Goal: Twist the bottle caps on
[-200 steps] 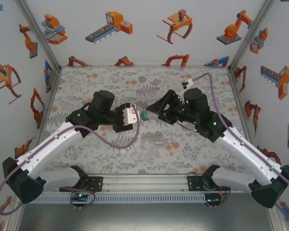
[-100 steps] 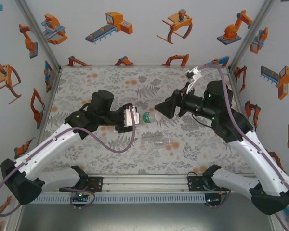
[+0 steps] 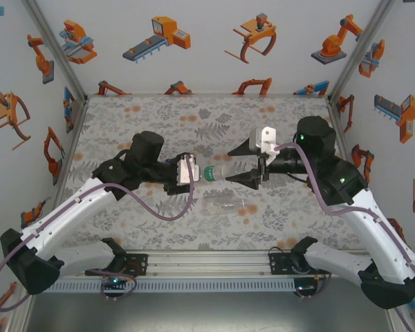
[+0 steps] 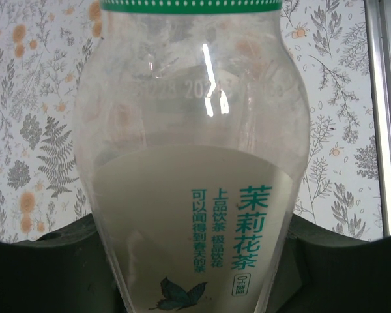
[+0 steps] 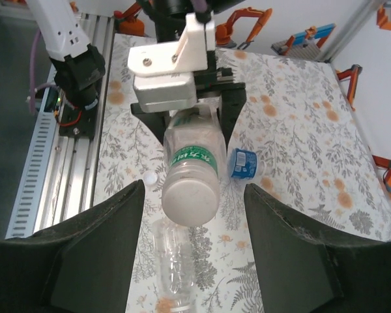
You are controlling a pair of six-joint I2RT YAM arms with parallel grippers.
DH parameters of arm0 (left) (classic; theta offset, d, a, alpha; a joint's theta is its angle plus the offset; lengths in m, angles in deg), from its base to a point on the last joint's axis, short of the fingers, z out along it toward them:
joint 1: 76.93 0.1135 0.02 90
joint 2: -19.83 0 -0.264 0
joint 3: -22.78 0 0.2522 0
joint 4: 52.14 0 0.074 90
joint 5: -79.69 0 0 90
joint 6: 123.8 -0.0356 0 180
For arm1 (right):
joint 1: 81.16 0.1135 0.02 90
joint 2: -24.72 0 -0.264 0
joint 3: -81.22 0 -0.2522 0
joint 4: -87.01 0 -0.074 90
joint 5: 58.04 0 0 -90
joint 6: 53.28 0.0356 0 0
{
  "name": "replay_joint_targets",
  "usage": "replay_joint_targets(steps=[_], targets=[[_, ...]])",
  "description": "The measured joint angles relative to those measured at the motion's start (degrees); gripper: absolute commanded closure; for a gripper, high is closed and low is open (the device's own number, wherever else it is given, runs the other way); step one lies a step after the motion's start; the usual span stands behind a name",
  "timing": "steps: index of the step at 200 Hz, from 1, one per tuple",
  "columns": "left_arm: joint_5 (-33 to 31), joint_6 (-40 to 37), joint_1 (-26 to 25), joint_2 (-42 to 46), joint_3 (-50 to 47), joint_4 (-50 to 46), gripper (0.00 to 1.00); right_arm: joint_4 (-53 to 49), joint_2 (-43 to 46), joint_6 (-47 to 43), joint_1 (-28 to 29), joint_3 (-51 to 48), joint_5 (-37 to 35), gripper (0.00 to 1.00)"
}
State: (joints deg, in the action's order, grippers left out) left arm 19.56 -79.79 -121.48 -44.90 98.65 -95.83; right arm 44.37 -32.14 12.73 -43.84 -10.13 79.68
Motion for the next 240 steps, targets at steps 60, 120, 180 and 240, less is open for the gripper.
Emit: replay_joint_targets(steps=[60, 120, 180, 240], targets=[[0.3, 0.0, 0.0, 0.0, 0.0, -0.6, 1.0, 0.9, -0.1, -1.4, 0.7, -4.8, 0.0, 0.54], [0.5, 0.0, 0.1, 0.0, 0.0, -1.0, 1.0, 2.7, -0.1, -0.7, 1.1, -5.4, -0.9, 0.74], [-1.5, 0.4, 0.5, -0.3, 0.0, -0.9, 1.0, 8.0, 0.5, 21.6, 1.4, -8.4, -8.9, 1.0], [-5.1, 1.8, 0.8, -2.0, -0.5, 1.4, 1.0, 10.1, 1.2, 67.1, 1.4, -12.3, -25.3, 1.0]])
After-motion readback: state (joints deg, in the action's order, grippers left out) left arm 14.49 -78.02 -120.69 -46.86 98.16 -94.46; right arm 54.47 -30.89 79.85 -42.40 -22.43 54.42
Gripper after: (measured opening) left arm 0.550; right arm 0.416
